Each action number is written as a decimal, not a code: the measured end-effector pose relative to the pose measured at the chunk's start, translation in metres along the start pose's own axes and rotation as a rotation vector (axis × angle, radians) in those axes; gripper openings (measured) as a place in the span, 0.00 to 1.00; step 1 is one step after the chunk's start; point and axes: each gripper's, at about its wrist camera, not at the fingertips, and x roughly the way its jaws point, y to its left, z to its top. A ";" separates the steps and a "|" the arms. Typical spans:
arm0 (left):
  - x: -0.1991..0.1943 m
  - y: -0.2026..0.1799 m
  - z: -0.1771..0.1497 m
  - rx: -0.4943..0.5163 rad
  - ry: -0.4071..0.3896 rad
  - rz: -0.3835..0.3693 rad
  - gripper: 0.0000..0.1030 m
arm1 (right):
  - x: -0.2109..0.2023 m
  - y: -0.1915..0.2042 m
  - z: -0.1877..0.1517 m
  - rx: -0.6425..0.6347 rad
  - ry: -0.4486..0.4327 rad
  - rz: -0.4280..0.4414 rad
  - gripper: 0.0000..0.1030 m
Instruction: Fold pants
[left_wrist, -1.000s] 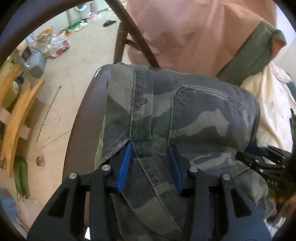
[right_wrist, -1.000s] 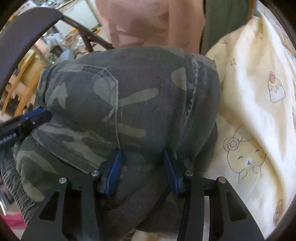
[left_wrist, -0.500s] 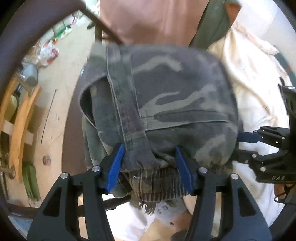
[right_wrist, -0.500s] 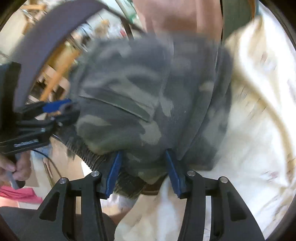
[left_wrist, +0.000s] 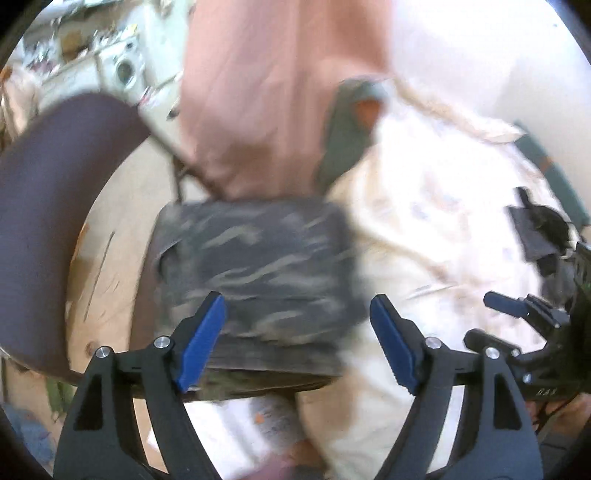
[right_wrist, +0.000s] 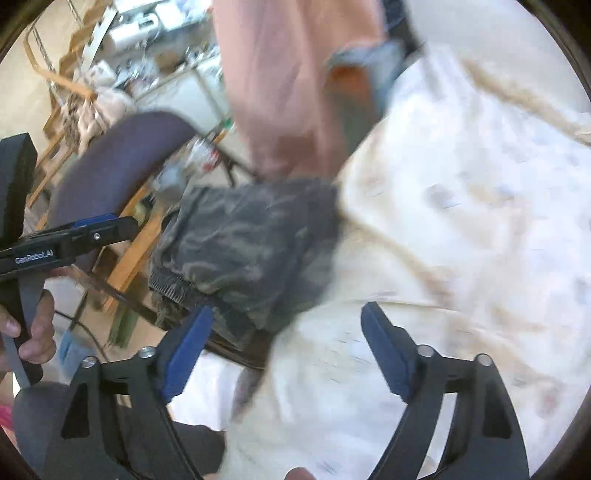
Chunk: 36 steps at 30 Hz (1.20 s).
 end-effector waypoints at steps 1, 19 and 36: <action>-0.009 -0.014 -0.002 0.006 -0.031 -0.005 0.76 | -0.016 -0.005 0.000 0.007 -0.031 -0.024 0.87; -0.055 -0.237 -0.110 0.101 -0.242 -0.057 1.00 | -0.198 -0.115 -0.112 0.125 -0.254 -0.343 1.00; -0.035 -0.256 -0.137 0.114 -0.237 -0.036 1.00 | -0.187 -0.134 -0.138 0.159 -0.317 -0.437 1.00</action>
